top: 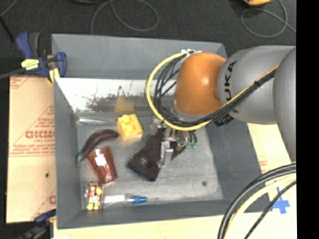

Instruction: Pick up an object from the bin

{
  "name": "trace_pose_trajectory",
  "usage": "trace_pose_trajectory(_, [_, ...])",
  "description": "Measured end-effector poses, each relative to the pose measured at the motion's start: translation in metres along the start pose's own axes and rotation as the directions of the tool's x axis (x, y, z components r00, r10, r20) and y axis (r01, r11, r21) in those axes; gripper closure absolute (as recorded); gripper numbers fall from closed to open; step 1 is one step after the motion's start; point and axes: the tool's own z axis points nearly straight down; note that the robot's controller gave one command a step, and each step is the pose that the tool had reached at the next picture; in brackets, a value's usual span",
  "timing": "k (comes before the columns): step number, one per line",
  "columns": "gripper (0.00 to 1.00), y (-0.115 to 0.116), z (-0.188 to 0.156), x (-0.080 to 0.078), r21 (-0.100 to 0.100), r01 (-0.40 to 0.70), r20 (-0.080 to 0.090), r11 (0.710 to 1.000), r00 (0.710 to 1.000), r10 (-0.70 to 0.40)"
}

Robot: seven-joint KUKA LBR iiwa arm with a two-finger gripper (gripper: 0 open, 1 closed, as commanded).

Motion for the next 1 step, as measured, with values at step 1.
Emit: trace_pose_trajectory(1, [0.0,0.0001,-0.0048,-0.0016,-0.001,-0.001,0.008,1.0,1.0,0.001])
